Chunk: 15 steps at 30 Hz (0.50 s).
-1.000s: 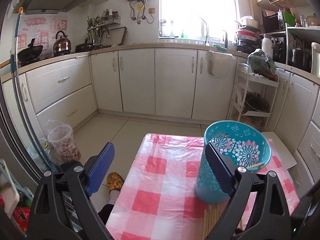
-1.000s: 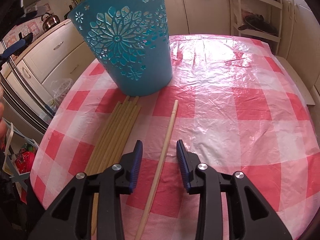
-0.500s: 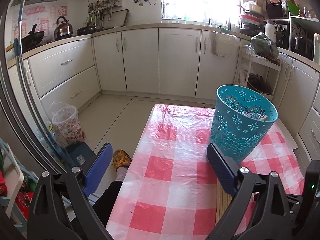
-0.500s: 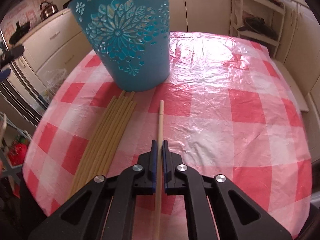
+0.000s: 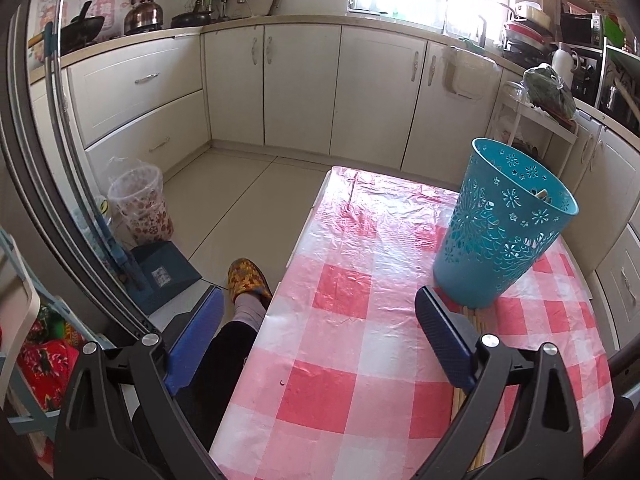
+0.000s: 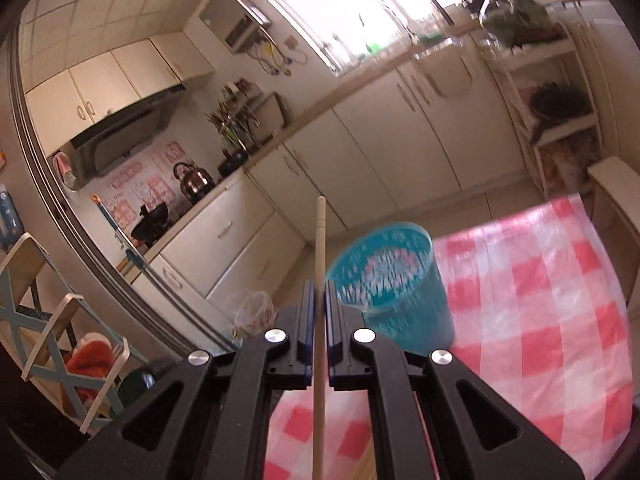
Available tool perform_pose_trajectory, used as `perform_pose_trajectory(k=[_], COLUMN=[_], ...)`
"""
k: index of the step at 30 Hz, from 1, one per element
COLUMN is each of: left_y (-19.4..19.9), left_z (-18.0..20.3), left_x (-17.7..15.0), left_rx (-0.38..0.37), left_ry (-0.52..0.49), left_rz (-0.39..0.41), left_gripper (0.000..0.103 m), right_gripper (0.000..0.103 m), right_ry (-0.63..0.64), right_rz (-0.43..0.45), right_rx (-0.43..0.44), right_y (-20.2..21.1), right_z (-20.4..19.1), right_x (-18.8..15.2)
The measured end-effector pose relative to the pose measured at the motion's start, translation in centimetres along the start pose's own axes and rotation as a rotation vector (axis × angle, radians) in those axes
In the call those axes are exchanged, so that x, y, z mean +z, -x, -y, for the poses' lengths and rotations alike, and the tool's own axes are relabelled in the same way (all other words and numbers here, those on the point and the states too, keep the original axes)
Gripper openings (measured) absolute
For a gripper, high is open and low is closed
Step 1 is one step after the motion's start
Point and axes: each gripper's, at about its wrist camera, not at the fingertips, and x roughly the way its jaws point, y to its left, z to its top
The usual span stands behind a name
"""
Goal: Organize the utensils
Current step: 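Lift the stick with the right gripper and release it into the basket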
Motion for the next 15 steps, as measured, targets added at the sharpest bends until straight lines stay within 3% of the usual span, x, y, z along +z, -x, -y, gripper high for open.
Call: perform_pose_trajectory(k=[3, 7, 10, 15], left_y=[0.2, 0.2, -0.2, -1.2], left_z=[0.1, 0.4, 0.5, 0.6], left_x=[-0.2, -0.7, -1.0, -1.4], left_rx=[-0.009, -0.022, -0.03, -0.037], left_ry=[0.005, 0.005, 0.006, 0.014], left_rz=[-0.004, -0.017, -0.033, -0.057], left_gripper=[0.092, 0.092, 0.093, 0.093], right_gripper=[0.006, 0.006, 0.006, 0.006], right_ry=[0.057, 0.138, 0.16, 0.194], right_rz=[0.123, 0.218, 0.198, 0.135], right_rx=[-0.043, -0.178, -0.251, -0.303], right_y=[-2.4, -6.9, -9.7, -11.6], right_z=[-1.4, -1.7, -0.5, 1.1], right_x=[2.3, 2.2, 1.0, -0.7])
